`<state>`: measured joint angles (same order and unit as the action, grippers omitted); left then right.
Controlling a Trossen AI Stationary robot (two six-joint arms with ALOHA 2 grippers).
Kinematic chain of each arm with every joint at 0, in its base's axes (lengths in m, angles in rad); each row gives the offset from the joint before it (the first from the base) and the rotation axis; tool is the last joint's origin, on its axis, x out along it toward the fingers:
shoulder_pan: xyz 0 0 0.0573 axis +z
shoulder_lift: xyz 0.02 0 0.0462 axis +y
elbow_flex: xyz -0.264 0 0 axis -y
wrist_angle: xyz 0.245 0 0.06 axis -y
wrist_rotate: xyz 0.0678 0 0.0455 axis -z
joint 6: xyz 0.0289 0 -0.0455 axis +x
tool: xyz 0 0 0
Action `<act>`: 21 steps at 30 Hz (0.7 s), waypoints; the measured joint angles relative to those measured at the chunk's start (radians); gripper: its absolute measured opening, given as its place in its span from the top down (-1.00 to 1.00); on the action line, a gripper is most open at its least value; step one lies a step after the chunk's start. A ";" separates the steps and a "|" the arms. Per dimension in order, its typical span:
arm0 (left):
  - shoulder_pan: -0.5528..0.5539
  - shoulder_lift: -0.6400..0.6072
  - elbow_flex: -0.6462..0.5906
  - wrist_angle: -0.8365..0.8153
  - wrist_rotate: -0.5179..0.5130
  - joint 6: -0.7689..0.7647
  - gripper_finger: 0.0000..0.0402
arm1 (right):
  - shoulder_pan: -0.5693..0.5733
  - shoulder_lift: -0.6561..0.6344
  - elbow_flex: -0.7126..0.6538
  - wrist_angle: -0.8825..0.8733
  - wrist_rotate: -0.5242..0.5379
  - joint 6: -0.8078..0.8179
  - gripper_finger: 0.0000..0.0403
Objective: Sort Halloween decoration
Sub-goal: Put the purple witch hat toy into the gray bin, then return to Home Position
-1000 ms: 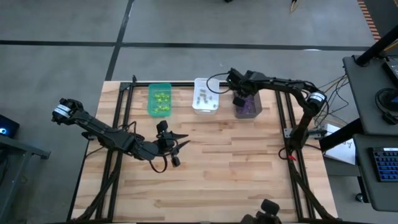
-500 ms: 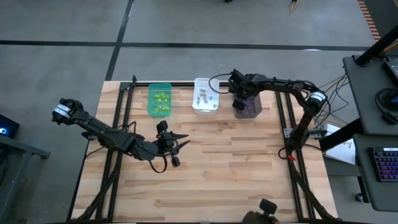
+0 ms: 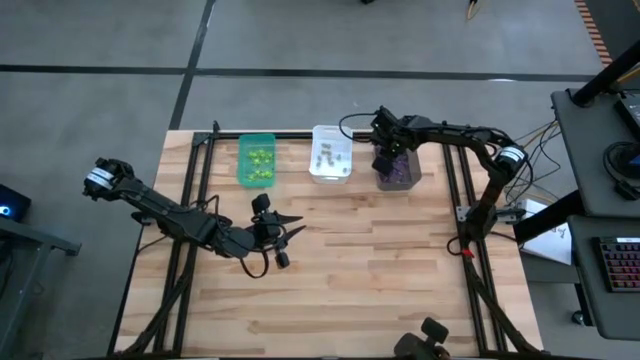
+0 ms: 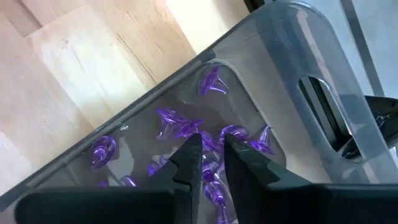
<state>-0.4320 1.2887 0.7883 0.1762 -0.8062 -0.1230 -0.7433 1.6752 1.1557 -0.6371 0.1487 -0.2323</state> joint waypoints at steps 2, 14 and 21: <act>0.000 0.000 0.000 0.000 0.000 0.010 0.57 | 0.000 -0.002 0.000 0.000 0.000 0.006 0.69; -0.001 -0.113 -0.017 -0.145 0.003 0.094 0.62 | 0.049 -0.221 -0.071 0.100 -0.192 0.040 0.68; -0.001 -0.266 -0.157 -0.085 0.124 0.135 0.62 | 0.198 -0.499 -0.309 0.326 -0.208 0.012 0.68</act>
<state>-0.4332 1.0225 0.6311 0.0912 -0.6825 0.0122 -0.5451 1.1766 0.8467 -0.3108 -0.0593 -0.2201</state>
